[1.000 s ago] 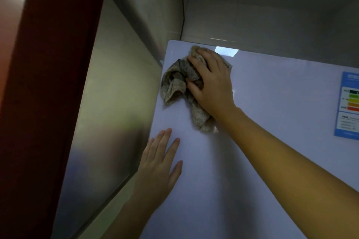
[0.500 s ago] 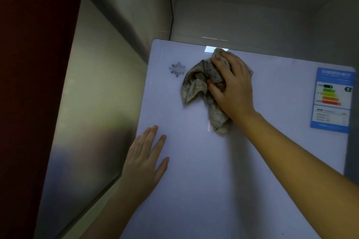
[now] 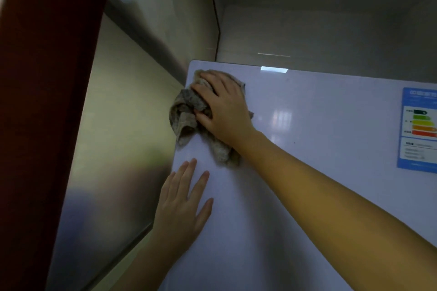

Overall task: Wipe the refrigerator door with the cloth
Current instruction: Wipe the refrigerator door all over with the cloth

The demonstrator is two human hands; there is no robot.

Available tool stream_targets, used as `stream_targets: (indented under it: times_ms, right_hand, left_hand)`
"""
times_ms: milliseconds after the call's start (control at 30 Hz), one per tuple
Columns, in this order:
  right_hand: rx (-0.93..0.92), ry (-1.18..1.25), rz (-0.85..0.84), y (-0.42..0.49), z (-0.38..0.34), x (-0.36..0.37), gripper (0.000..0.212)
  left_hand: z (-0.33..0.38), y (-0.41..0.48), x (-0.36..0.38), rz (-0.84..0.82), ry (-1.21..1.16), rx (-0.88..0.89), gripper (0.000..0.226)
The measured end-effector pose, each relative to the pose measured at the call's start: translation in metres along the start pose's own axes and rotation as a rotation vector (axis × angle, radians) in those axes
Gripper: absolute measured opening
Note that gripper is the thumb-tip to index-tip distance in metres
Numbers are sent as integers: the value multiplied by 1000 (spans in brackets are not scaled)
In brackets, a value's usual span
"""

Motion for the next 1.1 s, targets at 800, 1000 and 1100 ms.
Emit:
stream_targets:
  times_ms: [800,1000,1100]
  right_hand:
    - [176,-28,15,-30,119,-96,60]
    - [100,-11,-51,-33,119,-95,61]
    - [142,0,-6,-46,147,-119,60]
  left_hand:
    - [51,58,7,-136,-38,-61,60]
    - [55,61,8,-163,-20,-92,61]
    - [64,67,6,-107,-27,-125,59]
Point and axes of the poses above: each hand's wrist, its own y-axis towards the middle knuckle, its own x-axis out of the palm, z = x × y, the point moved 7 cm from there along y, towards the middle knuckle, and after that the axes turned 14 degrees about x, right-handed, at the moved point
